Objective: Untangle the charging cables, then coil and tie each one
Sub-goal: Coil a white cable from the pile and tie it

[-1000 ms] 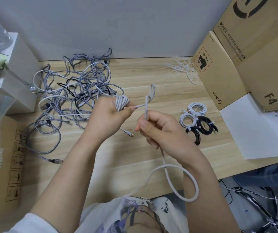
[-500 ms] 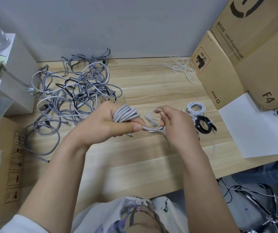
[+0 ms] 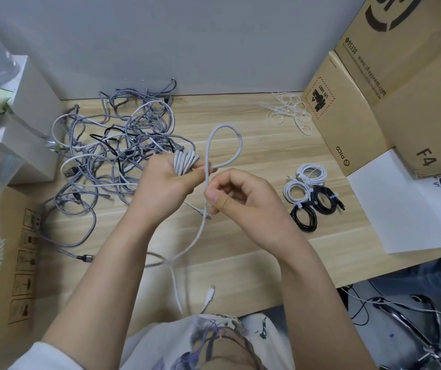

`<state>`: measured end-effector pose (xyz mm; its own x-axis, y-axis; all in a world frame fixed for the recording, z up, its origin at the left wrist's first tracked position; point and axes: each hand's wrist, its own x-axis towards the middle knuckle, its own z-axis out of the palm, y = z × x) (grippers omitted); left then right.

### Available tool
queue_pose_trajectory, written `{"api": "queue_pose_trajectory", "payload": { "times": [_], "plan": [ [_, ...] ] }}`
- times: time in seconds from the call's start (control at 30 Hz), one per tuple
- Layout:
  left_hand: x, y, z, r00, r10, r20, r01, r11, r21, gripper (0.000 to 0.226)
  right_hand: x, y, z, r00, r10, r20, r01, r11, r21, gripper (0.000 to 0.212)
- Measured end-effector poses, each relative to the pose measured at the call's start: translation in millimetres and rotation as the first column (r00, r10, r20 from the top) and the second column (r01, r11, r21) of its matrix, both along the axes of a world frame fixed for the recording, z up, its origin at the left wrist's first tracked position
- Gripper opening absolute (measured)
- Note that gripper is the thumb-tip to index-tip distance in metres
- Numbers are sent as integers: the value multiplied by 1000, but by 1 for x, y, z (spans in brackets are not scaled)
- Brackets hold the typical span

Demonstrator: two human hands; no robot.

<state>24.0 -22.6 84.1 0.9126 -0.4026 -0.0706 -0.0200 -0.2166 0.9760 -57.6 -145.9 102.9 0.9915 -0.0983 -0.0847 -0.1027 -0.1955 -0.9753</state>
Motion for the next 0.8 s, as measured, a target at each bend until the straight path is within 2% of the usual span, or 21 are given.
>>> {"api": "queue_pose_trajectory", "payload": {
  "times": [0.17,0.23,0.33,0.4,0.47,0.53,0.6,0.67,0.7,0.73,0.8],
  "plan": [
    [-4,-1,-2,999,35,16,-35,999,-3,25,4,3,-5,971,-237,40,239,971,-29,25],
    [-6,-3,-1,997,-24,70,23,1000,21,17,6,3,-7,956,-293,23,294,951,-91,26],
    [-9,-5,-5,968,-100,229,46,973,228,28,7,1,-11,954,-298,-26,294,952,-87,27],
    [-11,-7,-4,958,-113,265,24,948,318,27,6,-2,-12,954,-300,-30,295,949,-114,24],
    [-11,-8,-4,959,-136,250,40,933,357,25,4,-5,-11,957,-291,-23,283,944,-168,22],
    [-8,-7,-6,960,-170,221,70,914,399,33,3,-10,-10,961,-277,-9,271,946,-177,27],
    [-3,-4,-9,961,-232,149,137,872,471,42,1,-15,-6,965,-262,9,262,960,-104,26],
    [0,1,-13,942,-332,42,261,809,527,41,-1,-19,3,961,-266,77,269,963,-31,19],
    [0,4,-14,930,-367,-25,328,798,506,38,-2,-22,7,951,-285,119,287,958,-2,17],
    [1,9,-15,915,-389,-110,397,815,423,36,-3,-26,10,936,-318,152,317,948,31,18],
    [2,18,-17,841,-460,-283,506,854,117,33,-3,-32,13,896,-412,165,398,910,114,19]
  ]
}}
